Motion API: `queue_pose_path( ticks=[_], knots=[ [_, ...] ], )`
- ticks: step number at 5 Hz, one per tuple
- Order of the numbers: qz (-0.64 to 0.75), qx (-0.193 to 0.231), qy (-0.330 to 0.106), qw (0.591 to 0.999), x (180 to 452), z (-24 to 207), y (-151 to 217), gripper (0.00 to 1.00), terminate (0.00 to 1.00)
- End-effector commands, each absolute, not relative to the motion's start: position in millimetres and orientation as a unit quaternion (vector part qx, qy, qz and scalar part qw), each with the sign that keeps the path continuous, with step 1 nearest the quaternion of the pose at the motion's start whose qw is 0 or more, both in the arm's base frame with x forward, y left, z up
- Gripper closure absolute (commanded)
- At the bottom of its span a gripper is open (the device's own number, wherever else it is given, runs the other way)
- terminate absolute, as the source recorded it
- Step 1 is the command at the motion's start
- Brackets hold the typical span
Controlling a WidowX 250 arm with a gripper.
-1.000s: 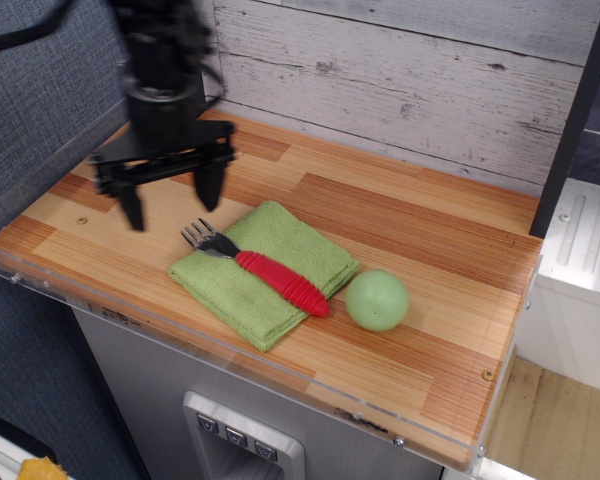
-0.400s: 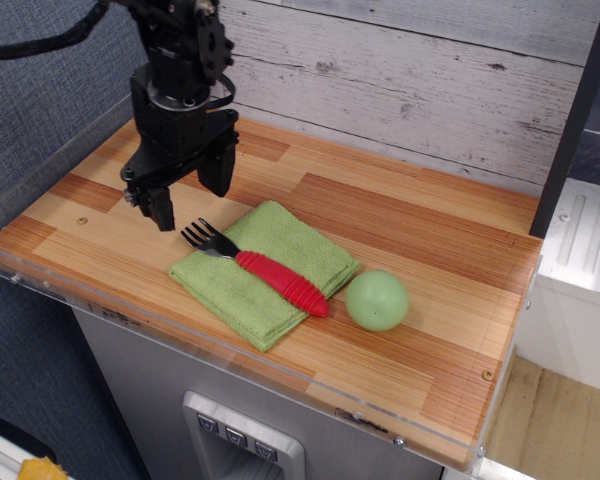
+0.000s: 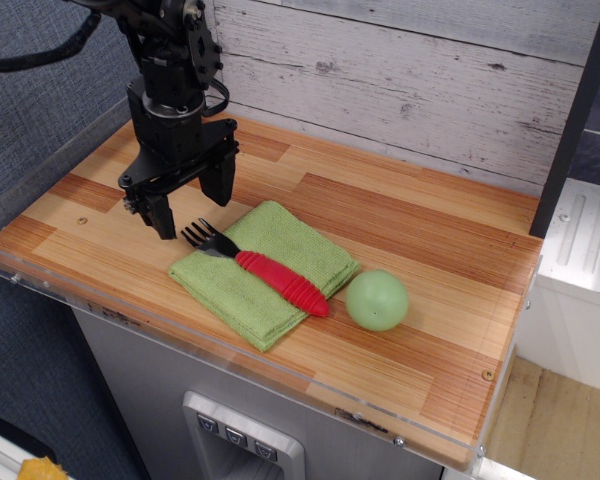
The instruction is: Move the red fork to the left of the green cloth.
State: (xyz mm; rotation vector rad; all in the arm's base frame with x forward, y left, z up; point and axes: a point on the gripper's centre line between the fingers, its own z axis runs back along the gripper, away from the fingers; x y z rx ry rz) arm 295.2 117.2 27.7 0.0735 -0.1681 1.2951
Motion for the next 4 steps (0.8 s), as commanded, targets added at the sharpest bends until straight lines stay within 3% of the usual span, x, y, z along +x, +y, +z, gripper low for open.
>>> queue_pose_path(
  ticks=[1, 4],
  knots=[
    [0.594, 0.027, -0.087, 0.799, 300.3, 31.8, 121.1, 0.0, 0.0],
    [0.594, 0.022, -0.071, 0.801, 296.1, 21.2, 124.0, 0.0, 0.0]
  ],
)
